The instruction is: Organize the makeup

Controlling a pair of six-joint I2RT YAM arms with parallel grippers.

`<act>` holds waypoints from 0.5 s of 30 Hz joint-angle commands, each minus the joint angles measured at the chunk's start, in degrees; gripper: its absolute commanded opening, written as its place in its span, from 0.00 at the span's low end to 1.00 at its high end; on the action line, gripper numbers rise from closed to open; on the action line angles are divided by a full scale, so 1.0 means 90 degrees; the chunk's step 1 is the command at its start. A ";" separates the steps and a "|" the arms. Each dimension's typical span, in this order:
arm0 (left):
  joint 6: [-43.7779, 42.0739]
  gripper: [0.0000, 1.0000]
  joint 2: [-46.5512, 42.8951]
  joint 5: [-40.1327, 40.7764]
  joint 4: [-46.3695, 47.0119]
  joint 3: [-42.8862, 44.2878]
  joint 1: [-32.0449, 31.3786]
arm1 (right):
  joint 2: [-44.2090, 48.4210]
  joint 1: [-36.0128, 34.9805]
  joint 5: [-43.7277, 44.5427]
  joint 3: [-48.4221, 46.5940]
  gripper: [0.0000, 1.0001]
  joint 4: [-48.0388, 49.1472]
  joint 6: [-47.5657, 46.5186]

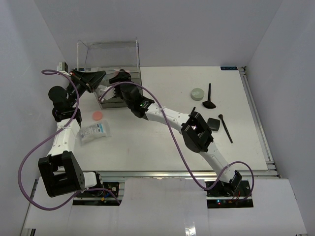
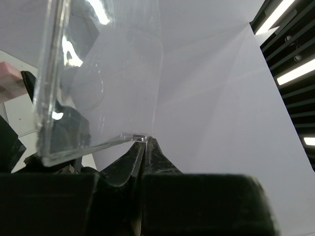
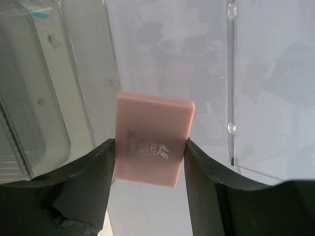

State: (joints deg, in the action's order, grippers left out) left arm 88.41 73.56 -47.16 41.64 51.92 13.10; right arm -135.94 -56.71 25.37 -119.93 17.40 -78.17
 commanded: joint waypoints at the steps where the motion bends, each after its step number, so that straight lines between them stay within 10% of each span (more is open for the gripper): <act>1: 0.0011 0.00 -0.0117 0.0025 0.0305 0.0237 -0.0020 | -0.0277 0.0226 0.0072 -0.0259 0.76 0.0323 -0.0094; 6: -0.0008 0.00 -0.0097 0.0026 0.0286 0.0237 -0.0020 | 0.0148 0.0219 -0.0183 0.0301 0.96 0.0120 0.0190; 15: -0.0025 0.00 -0.0081 0.0054 0.0247 0.0256 -0.0020 | 0.1790 -0.0179 -0.1303 0.1762 0.98 -0.1261 0.0585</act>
State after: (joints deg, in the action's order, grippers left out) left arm 88.42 73.71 -47.16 41.65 51.92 13.10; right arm -128.36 -56.12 20.55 -107.72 13.49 -75.10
